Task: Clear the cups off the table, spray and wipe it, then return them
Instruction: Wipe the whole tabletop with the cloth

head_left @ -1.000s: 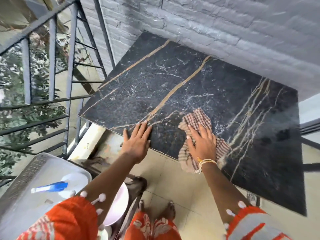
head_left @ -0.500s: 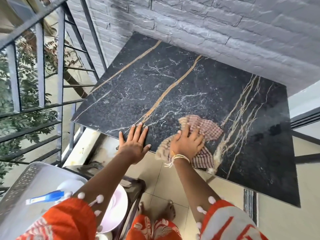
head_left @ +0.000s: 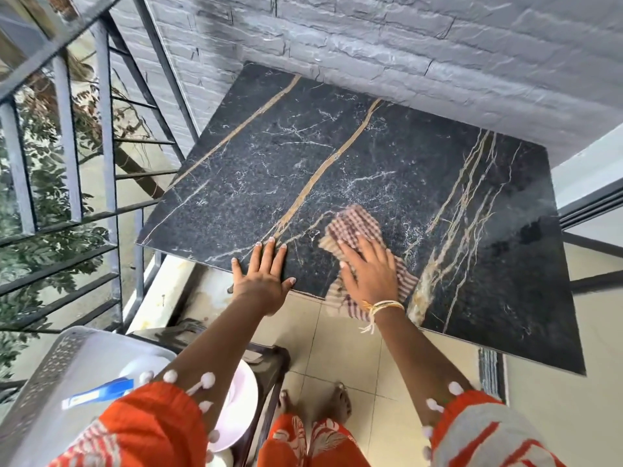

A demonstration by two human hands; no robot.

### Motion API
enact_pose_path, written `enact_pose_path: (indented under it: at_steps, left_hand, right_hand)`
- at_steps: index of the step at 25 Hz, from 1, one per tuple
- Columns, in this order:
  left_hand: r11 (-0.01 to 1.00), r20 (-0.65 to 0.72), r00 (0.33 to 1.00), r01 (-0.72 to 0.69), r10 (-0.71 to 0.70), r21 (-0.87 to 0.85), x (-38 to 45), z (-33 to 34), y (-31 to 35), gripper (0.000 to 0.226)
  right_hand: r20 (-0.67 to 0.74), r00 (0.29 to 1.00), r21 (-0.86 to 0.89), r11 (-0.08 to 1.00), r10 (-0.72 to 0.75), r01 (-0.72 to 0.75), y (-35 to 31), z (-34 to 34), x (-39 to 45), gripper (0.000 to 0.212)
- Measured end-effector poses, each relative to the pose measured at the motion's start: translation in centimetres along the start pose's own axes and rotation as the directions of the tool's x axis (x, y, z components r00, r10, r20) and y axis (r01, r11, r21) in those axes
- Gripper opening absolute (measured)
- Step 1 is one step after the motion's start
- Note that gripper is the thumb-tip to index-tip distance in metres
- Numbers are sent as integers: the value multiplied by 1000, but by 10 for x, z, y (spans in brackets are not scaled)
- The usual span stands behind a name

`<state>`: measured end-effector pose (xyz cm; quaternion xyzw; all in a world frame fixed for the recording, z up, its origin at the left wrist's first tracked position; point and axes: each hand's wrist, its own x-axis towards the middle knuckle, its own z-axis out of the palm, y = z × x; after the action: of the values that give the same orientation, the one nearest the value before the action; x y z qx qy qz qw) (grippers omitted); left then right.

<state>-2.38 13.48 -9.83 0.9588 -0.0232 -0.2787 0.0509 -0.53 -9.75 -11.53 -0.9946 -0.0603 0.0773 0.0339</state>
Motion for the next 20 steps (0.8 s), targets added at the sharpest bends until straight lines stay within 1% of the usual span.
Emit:
enact_pose_path:
  at_steps: [3, 6, 8, 10, 11, 12, 14, 17, 20]
  left_hand:
    - [1000, 8, 1000, 9, -9, 8, -1, -2, 2, 69]
    - [1000, -34, 999, 12, -11, 21, -3, 0, 7, 69]
    - [1000, -38, 999, 16, -15, 25, -4, 2, 9, 69]
    - [1000, -28, 999, 22, -22, 12, -3, 2, 9, 68]
    - [1000, -22, 1000, 23, -22, 5, -3, 1, 10, 68]
    - [1000, -19, 1000, 22, -22, 1, -3, 1, 10, 68]
    - [1000, -25, 999, 20, -20, 8, -3, 3, 11, 68]
    - [1000, -42, 999, 19, -19, 16, -1, 4, 10, 68]
    - [998, -15, 999, 39, -38, 44, -1, -1, 14, 69]
  right_hand:
    - [-46, 974, 37, 975, 220, -219, 49, 0, -27, 51]
    - [-122, 910, 91, 917, 397, -388, 74, 2, -53, 53]
    - [-111, 862, 131, 867, 494, -480, 68, 4, -58, 51]
    - [-47, 812, 179, 804, 582, -566, 50, 3, -51, 52]
    - [-24, 802, 181, 791, 597, -584, 38, 2, -44, 54]
    - [-14, 811, 167, 801, 585, -575, 26, 2, -38, 55]
    - [-13, 867, 140, 860, 498, -491, 2, 3, -26, 56]
    - [-22, 958, 114, 952, 287, -283, -33, 2, -12, 56]
    - [-45, 997, 88, 994, 64, -60, -50, 2, -8, 54]
